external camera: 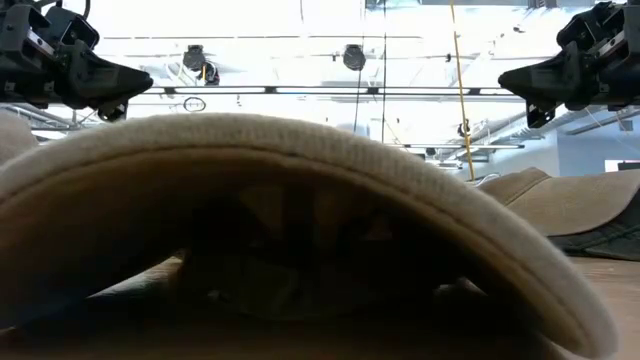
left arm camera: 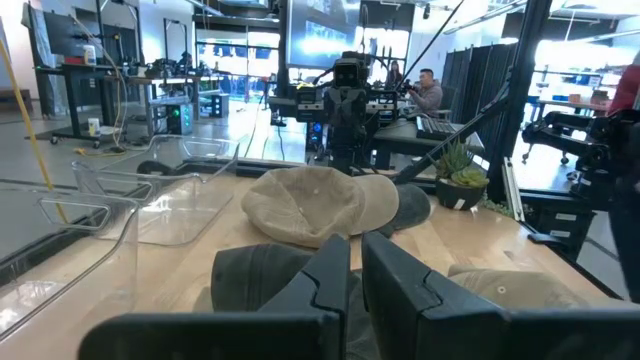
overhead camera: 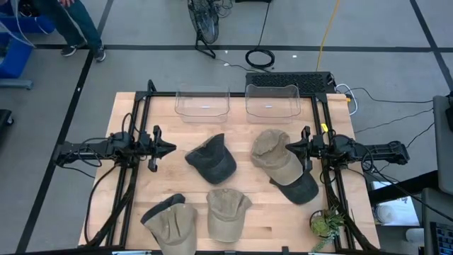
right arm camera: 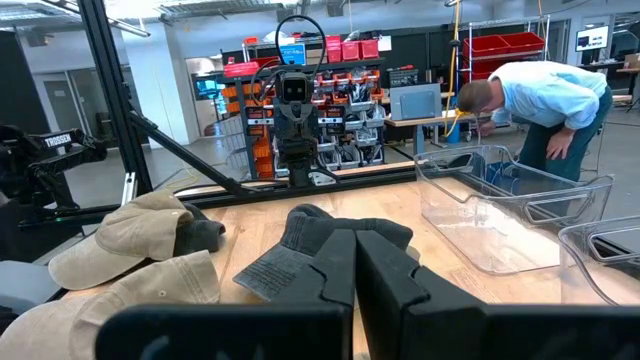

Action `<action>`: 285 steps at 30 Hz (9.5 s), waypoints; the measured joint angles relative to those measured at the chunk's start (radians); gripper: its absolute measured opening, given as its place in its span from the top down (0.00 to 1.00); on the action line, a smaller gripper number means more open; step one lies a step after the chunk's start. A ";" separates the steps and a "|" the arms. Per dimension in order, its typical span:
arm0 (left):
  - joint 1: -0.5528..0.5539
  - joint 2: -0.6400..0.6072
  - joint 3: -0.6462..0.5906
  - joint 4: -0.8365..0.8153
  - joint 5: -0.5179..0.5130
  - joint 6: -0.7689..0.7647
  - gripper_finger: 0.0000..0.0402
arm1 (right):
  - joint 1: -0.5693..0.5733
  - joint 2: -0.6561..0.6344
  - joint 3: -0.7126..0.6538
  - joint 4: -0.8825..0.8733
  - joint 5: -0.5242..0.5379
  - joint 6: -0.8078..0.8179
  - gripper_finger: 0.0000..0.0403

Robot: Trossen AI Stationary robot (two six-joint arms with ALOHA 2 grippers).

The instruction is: Pick & Place hat

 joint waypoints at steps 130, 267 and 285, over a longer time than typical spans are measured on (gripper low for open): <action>0.000 0.000 0.000 0.000 0.000 0.000 0.91 | -0.469 1.407 0.978 -0.843 -0.262 0.186 0.99; 0.000 0.000 0.000 0.001 0.000 -0.001 0.91 | -0.123 1.074 0.832 -0.374 -0.021 0.468 1.00; -0.007 0.325 0.290 -0.252 -0.028 -0.167 0.99 | 0.020 1.165 0.694 -0.506 0.019 0.719 1.00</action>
